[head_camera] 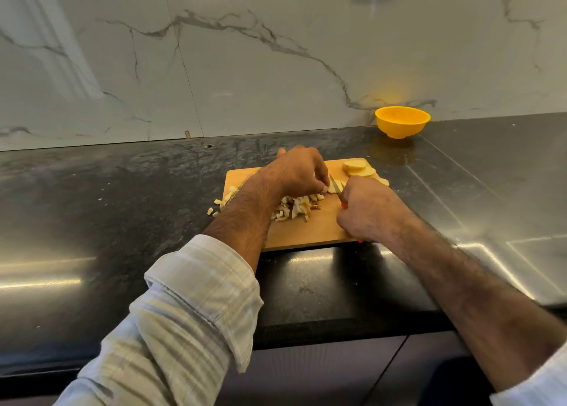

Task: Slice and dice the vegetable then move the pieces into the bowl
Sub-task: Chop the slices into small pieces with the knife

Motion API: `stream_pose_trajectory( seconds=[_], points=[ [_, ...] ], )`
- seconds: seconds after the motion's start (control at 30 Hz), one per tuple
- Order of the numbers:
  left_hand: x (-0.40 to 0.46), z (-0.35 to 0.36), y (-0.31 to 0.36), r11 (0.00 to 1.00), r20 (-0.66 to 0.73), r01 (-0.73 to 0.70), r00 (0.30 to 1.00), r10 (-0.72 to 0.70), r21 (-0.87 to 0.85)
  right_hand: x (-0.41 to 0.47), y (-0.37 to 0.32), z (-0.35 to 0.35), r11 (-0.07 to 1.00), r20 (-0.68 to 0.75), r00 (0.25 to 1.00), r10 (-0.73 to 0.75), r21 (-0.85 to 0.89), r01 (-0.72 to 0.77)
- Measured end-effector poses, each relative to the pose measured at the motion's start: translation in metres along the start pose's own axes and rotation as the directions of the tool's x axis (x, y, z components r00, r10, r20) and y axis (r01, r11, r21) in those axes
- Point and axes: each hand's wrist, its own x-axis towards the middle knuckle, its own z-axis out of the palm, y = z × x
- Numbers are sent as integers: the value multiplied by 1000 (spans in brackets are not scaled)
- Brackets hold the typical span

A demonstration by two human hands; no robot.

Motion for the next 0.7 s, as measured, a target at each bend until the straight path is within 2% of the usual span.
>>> stream_pose_trajectory(
  seconds=[0.13, 0.33, 0.53, 0.7],
  points=[
    [0, 2, 1, 1000, -3, -24, 1000, 24, -2, -6, 19, 10, 996, -64, 996, -66, 61, 70],
    [3, 7, 4, 998, 68, -41, 997, 45, -55, -21, 41, 4, 974, -80, 997, -19, 223, 36],
    [4, 5, 1, 992, 94, -31, 995, 43, -124, -12, 43, -1, 969, -49, 999, -17, 247, 29],
    [2, 3, -6, 994, 15, -63, 998, 65, -88, 3, 34, 10, 983, -59, 997, -55, 174, 65]
  ],
)
